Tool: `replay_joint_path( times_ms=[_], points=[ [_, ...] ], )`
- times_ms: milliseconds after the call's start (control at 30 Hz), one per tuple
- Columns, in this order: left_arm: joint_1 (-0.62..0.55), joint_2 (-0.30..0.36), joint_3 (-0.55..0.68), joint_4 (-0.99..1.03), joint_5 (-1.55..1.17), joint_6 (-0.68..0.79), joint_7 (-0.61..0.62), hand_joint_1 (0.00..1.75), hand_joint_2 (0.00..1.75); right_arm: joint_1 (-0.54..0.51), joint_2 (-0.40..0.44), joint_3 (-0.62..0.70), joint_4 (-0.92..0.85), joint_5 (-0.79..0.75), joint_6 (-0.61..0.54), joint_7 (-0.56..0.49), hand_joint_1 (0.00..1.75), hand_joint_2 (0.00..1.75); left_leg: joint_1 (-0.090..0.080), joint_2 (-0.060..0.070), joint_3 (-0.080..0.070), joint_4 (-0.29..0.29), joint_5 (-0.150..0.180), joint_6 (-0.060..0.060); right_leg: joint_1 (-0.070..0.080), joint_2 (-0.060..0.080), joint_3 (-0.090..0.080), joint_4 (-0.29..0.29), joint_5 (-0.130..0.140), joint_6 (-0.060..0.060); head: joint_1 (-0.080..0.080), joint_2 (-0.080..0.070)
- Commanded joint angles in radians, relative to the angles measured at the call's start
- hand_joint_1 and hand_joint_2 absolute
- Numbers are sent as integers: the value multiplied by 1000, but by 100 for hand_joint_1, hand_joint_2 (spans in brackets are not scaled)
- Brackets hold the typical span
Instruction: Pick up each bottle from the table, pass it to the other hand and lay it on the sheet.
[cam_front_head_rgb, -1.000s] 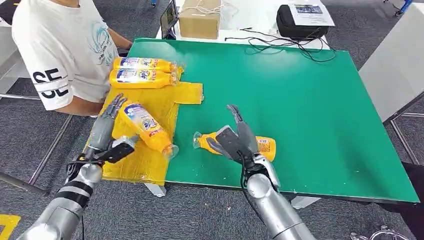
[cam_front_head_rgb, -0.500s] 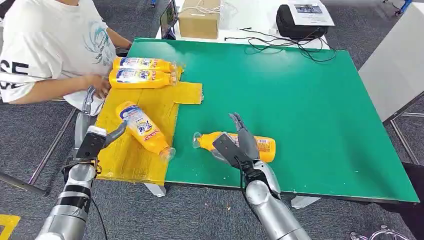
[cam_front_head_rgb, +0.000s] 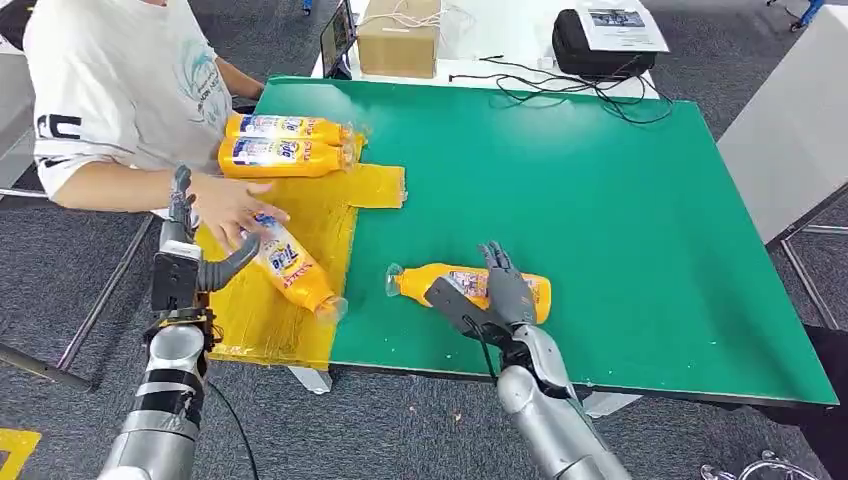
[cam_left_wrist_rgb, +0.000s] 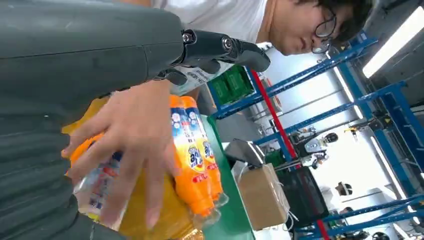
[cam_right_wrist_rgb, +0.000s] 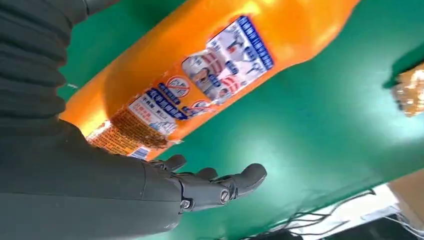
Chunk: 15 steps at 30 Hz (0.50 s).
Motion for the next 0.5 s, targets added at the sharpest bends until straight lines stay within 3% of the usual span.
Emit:
replay_joint_path(
  times_ms=[33,500],
  points=[
    [-25,-18,-8,18,31,-40,21,0,175,-74,-11,-16,142,58,-19,41,0,175,0,0,2,-1,-1,0,0,0,2,0,-1,-1,0,0],
    [-17,-28,-82,-5,61,-125,68,0,175,-128,-13,-68,277,147,5,104,0,175,0,-1,4,0,-2,-1,0,-1,5,0,-2,-1,0,0]
  ],
)
